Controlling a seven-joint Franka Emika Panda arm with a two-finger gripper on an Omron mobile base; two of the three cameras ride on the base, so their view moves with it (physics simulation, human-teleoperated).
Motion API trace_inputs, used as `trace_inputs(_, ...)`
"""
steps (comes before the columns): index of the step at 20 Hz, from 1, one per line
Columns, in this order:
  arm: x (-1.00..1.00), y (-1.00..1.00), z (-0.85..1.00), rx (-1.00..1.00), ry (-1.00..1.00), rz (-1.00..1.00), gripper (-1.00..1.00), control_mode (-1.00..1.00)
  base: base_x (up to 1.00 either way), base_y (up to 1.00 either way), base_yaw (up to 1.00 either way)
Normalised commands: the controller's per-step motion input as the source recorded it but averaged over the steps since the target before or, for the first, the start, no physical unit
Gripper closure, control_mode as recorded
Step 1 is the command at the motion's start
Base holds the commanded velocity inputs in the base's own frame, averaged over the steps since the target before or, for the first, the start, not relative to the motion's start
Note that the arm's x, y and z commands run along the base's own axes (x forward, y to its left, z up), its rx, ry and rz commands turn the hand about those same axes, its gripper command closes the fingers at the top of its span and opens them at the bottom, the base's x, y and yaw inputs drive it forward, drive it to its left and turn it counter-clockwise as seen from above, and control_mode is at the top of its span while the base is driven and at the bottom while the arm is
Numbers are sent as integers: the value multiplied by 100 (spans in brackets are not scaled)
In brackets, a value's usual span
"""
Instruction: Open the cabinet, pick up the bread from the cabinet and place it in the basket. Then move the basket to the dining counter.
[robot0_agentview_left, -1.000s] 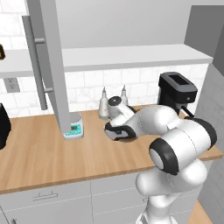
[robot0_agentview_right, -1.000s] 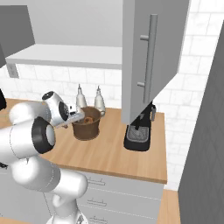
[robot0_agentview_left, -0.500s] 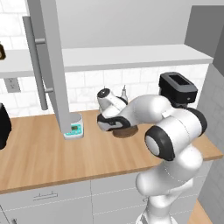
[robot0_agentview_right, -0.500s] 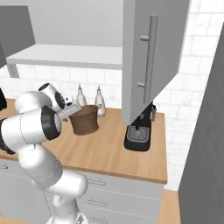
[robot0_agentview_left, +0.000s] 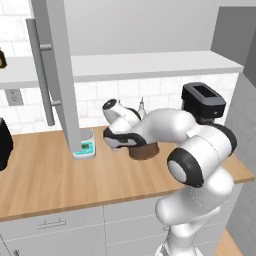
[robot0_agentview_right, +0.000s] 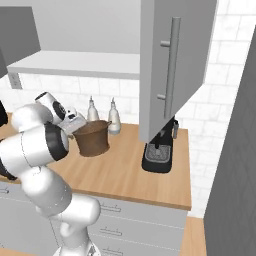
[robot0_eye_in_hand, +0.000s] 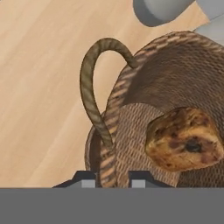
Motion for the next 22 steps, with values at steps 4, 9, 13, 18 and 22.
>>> trace_inputs(4, -94, 0, 80, 0, -16, 2, 100, -100, 0, 0, 0)
trace_inputs(9, -100, 0, 100, 0, -23, 3, 100, -100, 0, 0, 0)
trace_inputs(13, -98, 0, 100, 3, -23, 2, 100, -100, 0, 0, 0)
trace_inputs(18, -86, -2, 99, 15, -12, 1, 100, -100, 0, 0, 0)
trace_inputs(22, -56, 0, 82, 15, -1, 1, 100, -100, 0, 0, 0)
